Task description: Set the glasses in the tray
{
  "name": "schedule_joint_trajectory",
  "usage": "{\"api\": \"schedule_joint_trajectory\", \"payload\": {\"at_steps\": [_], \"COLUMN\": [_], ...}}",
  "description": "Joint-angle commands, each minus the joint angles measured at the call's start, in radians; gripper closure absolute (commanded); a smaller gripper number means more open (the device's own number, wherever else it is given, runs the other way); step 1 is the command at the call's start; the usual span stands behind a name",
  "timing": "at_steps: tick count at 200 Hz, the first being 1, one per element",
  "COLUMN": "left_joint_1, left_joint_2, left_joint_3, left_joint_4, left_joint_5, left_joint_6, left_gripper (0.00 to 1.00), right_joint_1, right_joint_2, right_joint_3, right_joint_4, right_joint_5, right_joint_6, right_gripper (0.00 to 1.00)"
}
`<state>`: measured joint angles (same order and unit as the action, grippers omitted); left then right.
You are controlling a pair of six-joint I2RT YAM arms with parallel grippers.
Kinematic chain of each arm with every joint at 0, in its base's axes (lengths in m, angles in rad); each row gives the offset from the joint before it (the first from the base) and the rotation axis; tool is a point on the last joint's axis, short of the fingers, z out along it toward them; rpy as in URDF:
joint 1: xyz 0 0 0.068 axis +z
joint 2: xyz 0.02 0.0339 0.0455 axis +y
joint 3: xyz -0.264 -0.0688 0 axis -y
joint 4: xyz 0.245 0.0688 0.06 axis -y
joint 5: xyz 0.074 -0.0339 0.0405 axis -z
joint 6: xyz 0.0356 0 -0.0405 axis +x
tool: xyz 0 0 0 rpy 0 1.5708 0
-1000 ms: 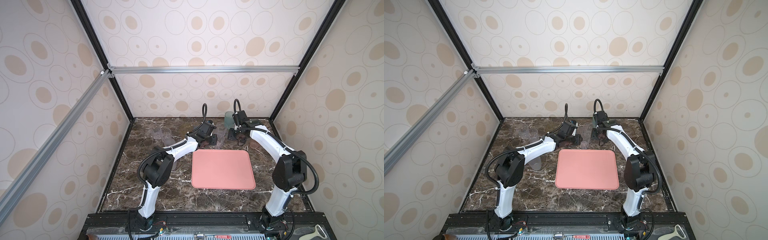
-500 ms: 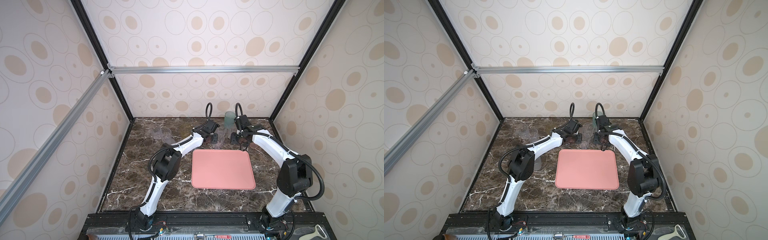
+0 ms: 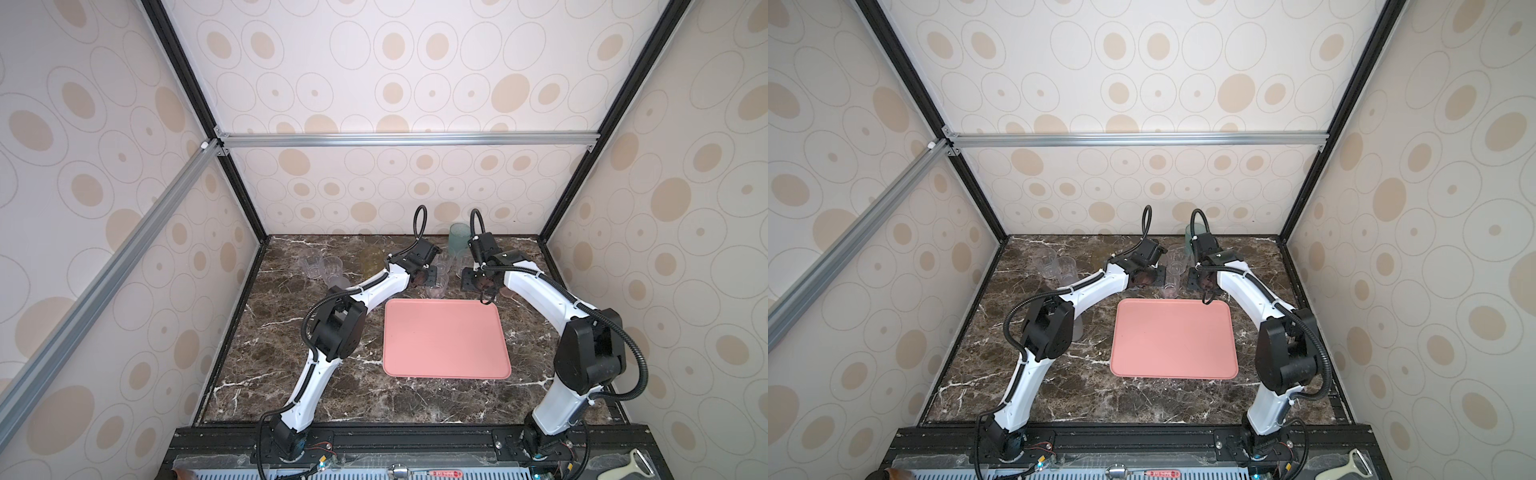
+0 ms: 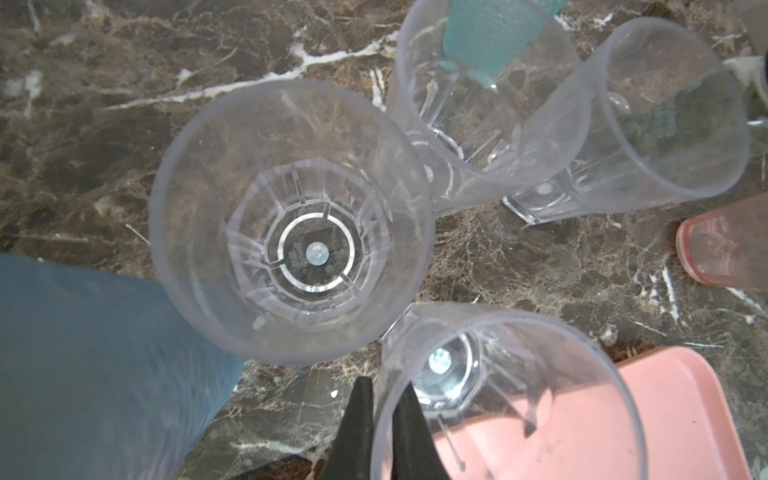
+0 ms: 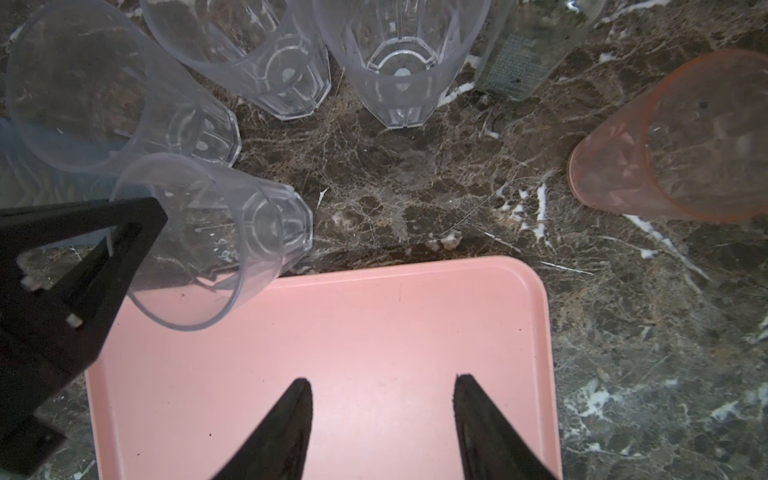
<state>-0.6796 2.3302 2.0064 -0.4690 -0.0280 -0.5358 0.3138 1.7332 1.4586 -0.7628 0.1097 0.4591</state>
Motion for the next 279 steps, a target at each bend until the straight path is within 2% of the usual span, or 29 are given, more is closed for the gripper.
{"api": "schedule_joint_trajectory", "payload": {"at_steps": [1,26,54,84,136,162,188,205,240,279], "left_joint_1": [-0.001,-0.001,-0.001,-0.014,-0.042,-0.054,-0.067,-0.074,-0.077,-0.077], "left_joint_2": [-0.047,-0.092,-0.182,-0.321,-0.553,-0.632,-0.659,-0.68,-0.713,-0.73], "left_joint_3": [0.002,-0.022,-0.067,-0.207,-0.543,-0.649,-0.685,-0.7,-0.728,-0.736], "left_joint_4": [-0.022,0.003,0.029,0.035,0.023,0.059,0.059,0.066,0.072,0.074], "left_joint_5": [-0.002,0.02,0.037,0.0,-0.114,-0.087,-0.07,-0.064,-0.057,-0.032], "left_joint_6": [-0.012,-0.018,-0.032,-0.013,-0.031,-0.07,-0.088,-0.099,-0.108,-0.117], "left_gripper": [0.95,1.0,1.0,1.0,1.0,1.0,1.0,1.0,1.0,1.0], "right_joint_1": [-0.001,-0.001,0.002,0.03,0.24,0.367,0.419,0.431,0.433,0.432], "right_joint_2": [-0.035,-0.052,-0.116,-0.245,-0.361,-0.332,-0.254,-0.208,-0.131,-0.094], "right_joint_3": [-0.004,-0.004,-0.01,-0.051,-0.117,-0.119,-0.111,-0.109,-0.115,-0.129], "right_joint_4": [-0.008,-0.012,-0.029,-0.03,-0.056,-0.031,0.002,0.034,0.07,0.097], "right_joint_5": [0.016,0.018,0.008,0.008,0.116,0.131,0.099,0.101,0.109,0.124], "right_joint_6": [-0.007,-0.002,0.008,0.023,0.095,0.15,0.191,0.203,0.21,0.222], "right_gripper": [0.43,0.43,0.44,0.47,0.53,0.54,0.53,0.54,0.62,0.69]}}
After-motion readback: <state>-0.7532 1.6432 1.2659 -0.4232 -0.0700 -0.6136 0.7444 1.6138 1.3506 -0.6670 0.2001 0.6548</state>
